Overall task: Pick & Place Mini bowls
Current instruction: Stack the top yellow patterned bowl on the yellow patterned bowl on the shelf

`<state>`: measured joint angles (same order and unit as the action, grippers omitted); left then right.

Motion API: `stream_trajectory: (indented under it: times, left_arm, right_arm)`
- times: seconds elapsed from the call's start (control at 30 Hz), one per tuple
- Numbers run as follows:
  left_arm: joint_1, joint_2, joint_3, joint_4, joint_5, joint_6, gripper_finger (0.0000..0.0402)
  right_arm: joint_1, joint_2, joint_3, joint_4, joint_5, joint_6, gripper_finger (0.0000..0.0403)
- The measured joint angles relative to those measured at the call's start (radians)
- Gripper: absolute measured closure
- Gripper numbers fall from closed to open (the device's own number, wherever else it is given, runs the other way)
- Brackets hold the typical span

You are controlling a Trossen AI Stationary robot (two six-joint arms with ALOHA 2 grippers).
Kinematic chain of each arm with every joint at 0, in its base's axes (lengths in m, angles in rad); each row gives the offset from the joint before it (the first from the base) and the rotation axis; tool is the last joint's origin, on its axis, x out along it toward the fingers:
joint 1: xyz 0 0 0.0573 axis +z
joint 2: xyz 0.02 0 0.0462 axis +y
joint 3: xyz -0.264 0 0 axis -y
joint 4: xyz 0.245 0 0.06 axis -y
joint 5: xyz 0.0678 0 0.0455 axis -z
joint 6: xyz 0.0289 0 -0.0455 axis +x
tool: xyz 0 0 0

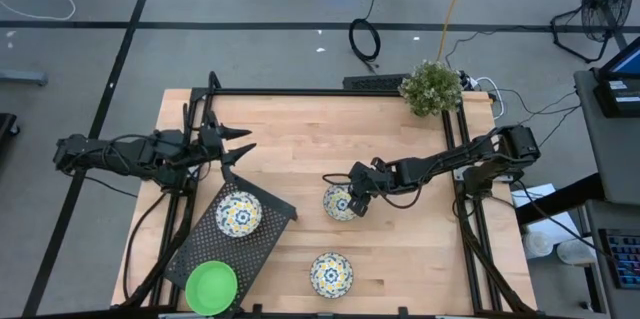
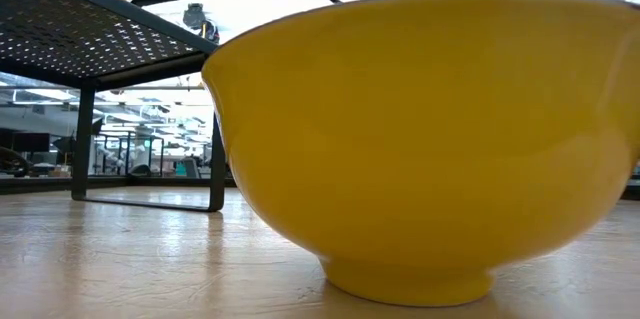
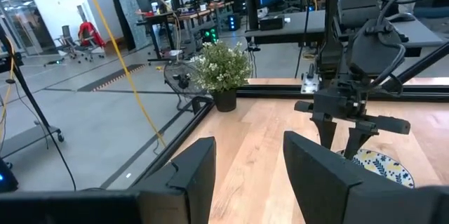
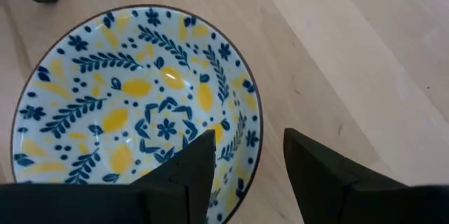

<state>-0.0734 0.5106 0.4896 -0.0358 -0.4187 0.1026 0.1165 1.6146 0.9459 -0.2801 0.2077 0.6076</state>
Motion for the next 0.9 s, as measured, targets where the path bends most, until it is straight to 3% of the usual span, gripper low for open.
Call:
stream_trajectory:
  times: [0.33,0.9]
  left_arm:
    - [0.000,0.000,0.000,0.000,0.000,0.001,0.0229]
    - [0.000,0.000,0.000,-0.014,-0.001,0.004,0.0229]
  right_arm:
    - [0.000,0.000,0.000,-0.001,0.000,-0.014,0.0256]
    - [-0.004,0.000,0.000,-0.014,-0.002,-0.041,0.0367]
